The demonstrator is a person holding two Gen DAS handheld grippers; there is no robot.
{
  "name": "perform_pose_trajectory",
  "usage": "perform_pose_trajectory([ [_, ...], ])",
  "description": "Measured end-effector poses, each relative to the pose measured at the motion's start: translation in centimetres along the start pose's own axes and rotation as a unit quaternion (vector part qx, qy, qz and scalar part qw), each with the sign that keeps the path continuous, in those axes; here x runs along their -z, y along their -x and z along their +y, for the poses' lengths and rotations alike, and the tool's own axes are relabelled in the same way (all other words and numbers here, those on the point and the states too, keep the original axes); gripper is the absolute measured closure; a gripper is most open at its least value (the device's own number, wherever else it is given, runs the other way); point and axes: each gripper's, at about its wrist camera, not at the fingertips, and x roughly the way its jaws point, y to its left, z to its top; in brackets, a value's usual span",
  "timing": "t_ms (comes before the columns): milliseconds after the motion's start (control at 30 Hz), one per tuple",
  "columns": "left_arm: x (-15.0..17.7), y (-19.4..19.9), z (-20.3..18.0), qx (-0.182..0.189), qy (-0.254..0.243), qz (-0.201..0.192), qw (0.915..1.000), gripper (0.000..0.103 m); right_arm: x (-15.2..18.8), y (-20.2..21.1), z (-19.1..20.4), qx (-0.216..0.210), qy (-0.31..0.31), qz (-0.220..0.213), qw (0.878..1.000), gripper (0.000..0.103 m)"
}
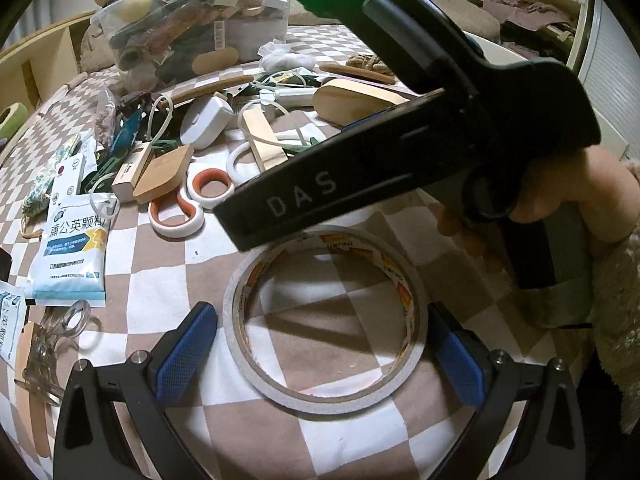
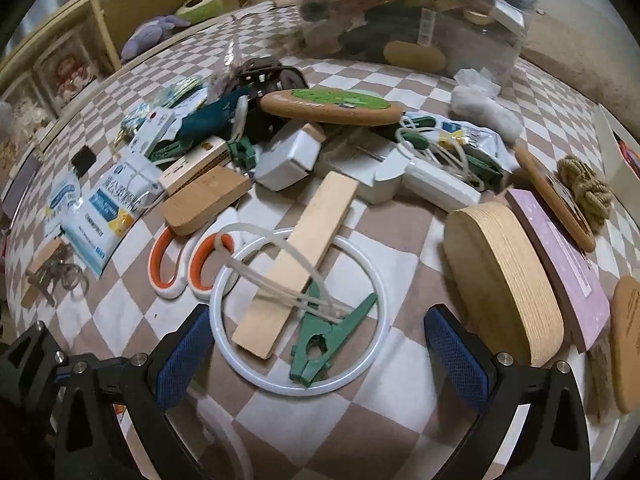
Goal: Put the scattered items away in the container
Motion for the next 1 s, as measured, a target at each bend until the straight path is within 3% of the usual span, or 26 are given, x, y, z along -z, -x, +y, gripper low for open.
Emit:
perform_pose_trajectory([
  [200,0.2,0.5,-0.3,0.003,-0.012,-0.003,0.9999,0.009,0.1,0.1,0.1,0.013,-0.003,-0.006,1.0,0.003],
  [300,0.1,0.6,0.1,0.01,-0.007,-0.004,0.9999,0.011,0.1,0.7,-0.4,0.015,-0.012,-0.023,1.0,0.023],
  [367,-0.1,0.6,0.3,0.012,-0.005,-0.004,0.9999,0.011,0.2,1.1,-0.9,0.009,-0.024,-0.033,0.999,0.024],
  [400,-0.2,0.6,0.3,0.012,-0.005,-0.004,0.9999,0.011,0.3,1.2,-1.1,0.008,-0.028,-0.036,0.999,0.033],
  [433,-0.2,0.6,0.3,0.011,-0.006,-0.004,0.9999,0.011,0.4,1.2,-1.3,0.009,-0.033,-0.039,0.999,0.036],
  [700,-0.2,0.6,0.4,0.014,-0.004,-0.004,0.9999,0.011,0.8,3.0,-2.3,-0.027,-0.063,-0.058,0.996,0.038],
  [867,-0.5,0.4,0.4,0.014,-0.006,-0.002,0.9999,0.011,1.6,4.1,-1.8,-0.061,-0.05,-0.043,0.996,0.038],
  [1000,-0.6,0.3,0.2,0.017,-0.007,-0.002,0.9998,0.011,2.0,5.3,-1.8,-0.064,-0.054,-0.052,0.995,0.038],
])
